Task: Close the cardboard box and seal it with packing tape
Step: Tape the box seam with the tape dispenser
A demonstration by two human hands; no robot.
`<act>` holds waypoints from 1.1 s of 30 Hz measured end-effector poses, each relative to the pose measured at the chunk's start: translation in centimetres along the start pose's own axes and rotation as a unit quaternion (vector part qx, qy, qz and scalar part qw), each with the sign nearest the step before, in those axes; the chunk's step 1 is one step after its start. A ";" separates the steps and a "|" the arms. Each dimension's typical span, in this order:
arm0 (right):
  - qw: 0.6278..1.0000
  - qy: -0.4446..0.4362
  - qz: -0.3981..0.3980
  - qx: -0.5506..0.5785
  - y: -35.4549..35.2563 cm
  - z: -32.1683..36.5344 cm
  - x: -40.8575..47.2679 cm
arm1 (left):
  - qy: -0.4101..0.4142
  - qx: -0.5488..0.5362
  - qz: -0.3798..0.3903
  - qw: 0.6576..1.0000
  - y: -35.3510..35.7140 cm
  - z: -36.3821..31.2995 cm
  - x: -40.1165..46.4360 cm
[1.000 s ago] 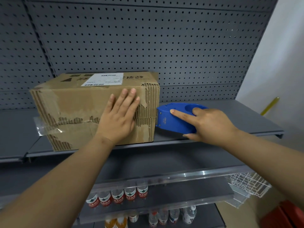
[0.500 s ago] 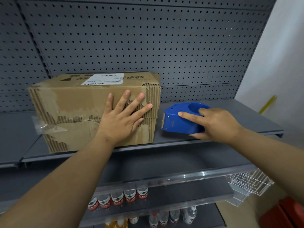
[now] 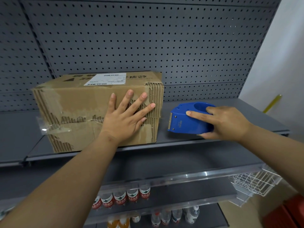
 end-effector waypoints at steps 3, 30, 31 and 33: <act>0.999 0.029 -0.018 -0.014 -0.7 -1.4 -0.9 | -0.002 0.006 -0.010 1.000 0.1 0.3 -0.1; 0.984 0.059 0.088 -0.146 0.4 5.4 4.1 | 0.011 -0.002 -0.041 0.999 -0.3 -0.4 -0.7; 0.981 0.065 0.091 -0.157 0.5 5.0 4.2 | 0.010 -0.001 -0.042 0.999 -0.2 -0.4 -0.8; 0.976 0.069 0.124 -0.165 -0.2 5.0 4.5 | 0.007 -0.003 -0.042 0.999 -0.2 -0.4 -0.7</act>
Point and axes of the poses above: each hand's wrist, its own x-axis towards the middle knuckle, its own y-axis out of the palm, z = x × y, the point moved 5 cm from there along x, towards the middle knuckle, and after that the axes turned 1 degree about -x, right-handed, at the moved point
